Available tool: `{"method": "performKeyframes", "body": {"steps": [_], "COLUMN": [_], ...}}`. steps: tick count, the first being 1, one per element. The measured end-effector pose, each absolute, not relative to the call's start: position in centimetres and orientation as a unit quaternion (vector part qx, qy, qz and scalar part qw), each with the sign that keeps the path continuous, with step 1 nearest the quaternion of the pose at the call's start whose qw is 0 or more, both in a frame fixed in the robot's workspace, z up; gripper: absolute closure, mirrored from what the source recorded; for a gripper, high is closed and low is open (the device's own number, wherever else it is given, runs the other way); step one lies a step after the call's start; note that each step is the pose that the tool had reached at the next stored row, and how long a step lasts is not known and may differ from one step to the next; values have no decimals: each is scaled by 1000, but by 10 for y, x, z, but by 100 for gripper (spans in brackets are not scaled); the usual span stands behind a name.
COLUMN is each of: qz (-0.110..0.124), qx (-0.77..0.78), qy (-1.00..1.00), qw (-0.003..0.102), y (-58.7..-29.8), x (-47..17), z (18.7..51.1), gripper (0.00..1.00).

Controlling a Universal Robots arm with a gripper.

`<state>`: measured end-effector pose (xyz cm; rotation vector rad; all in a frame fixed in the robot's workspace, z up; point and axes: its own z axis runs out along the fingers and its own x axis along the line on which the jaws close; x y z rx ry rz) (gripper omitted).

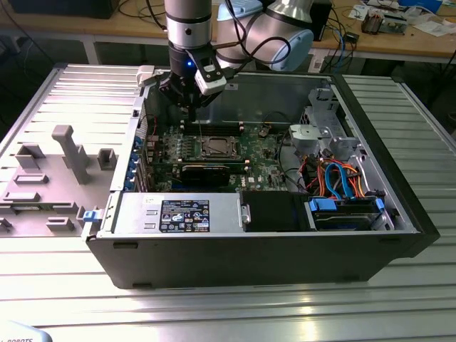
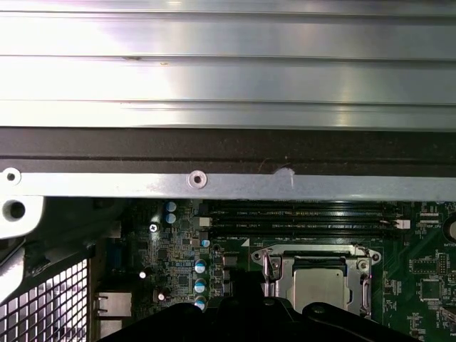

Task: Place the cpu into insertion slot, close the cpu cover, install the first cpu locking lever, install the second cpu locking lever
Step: 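Install the first cpu locking lever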

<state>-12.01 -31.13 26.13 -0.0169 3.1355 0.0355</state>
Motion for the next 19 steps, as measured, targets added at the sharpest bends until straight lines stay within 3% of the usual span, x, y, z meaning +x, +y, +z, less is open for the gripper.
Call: {"method": "performKeyframes", "body": {"steps": [19], "qz": [11], "qx": [-5], "qy": [1000], "qw": [3], "y": [-311], "x": [-107], "z": [261], "gripper": [89]}}
